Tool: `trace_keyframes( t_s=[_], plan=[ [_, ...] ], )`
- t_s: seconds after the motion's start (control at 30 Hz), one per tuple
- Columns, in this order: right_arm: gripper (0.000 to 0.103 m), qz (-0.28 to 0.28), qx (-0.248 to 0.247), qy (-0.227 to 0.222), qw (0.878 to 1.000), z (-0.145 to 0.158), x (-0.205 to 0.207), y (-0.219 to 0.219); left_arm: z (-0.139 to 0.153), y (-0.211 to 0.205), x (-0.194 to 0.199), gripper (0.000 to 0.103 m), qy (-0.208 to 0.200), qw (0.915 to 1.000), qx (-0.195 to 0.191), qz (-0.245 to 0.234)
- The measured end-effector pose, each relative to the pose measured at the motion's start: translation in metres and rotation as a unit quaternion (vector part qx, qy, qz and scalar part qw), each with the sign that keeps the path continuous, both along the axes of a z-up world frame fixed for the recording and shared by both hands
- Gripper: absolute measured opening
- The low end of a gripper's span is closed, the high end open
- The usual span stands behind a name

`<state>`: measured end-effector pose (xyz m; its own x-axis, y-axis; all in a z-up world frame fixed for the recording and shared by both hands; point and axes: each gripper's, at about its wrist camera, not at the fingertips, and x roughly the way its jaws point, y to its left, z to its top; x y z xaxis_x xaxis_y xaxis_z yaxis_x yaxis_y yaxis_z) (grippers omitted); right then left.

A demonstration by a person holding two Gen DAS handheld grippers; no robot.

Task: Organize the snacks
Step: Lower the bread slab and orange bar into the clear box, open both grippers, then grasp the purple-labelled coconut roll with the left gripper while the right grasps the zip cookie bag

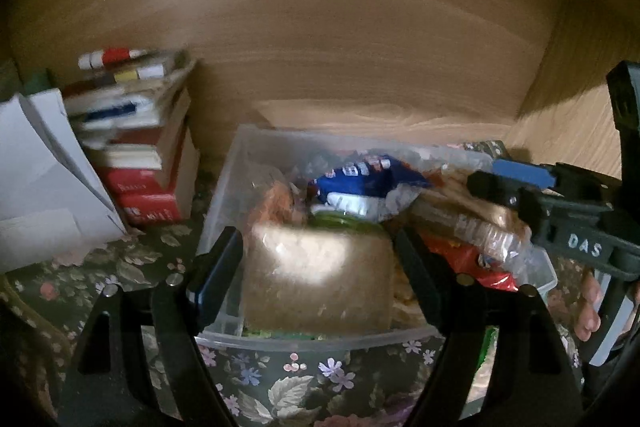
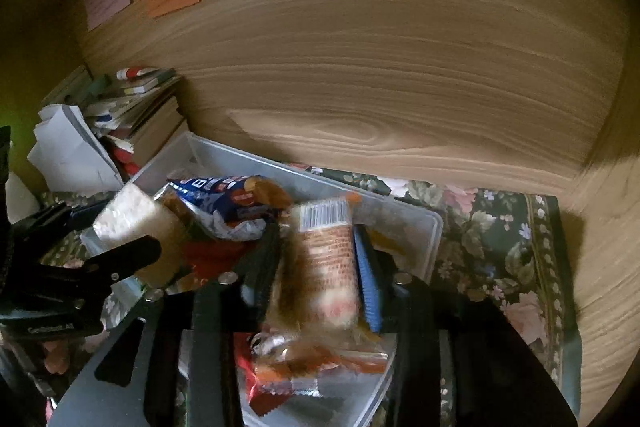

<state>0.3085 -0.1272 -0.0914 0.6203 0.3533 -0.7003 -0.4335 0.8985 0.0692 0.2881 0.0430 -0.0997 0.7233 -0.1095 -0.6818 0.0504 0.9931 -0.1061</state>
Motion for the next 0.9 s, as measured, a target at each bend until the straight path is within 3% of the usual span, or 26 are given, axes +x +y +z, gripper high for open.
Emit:
trace_keyframes(
  t_s=[0.13, 0.4, 0.57, 0.73, 0.9],
  plan=[
    [0.061, -0.001, -0.002, -0.020, 1.000, 0.009, -0.012, -0.003, 0.011, -0.004, -0.011, 0.083, -0.017, 0.9998, 0.005, -0.003],
    [0.072, -0.001, 0.013, -0.054, 0.998, 0.028, -0.045, -0.019, 0.035, -0.009, -0.047, 0.090, -0.055, 0.9984, 0.013, -0.005],
    [0.075, 0.004, 0.023, -0.062, 0.998, 0.033, -0.071, -0.031, 0.038, -0.013, -0.066, 0.094, -0.059, 0.9982, 0.010, -0.009],
    [0.086, -0.004, 0.028, -0.060, 0.998, 0.021, -0.098, -0.043, 0.027, -0.018, -0.091, 0.096, -0.049, 0.9987, 0.010, -0.011],
    [0.086, -0.007, 0.027, -0.020, 0.999, -0.008, -0.110, -0.046, 0.004, -0.021, -0.103, 0.096, -0.020, 0.9996, 0.012, -0.015]
  ],
)
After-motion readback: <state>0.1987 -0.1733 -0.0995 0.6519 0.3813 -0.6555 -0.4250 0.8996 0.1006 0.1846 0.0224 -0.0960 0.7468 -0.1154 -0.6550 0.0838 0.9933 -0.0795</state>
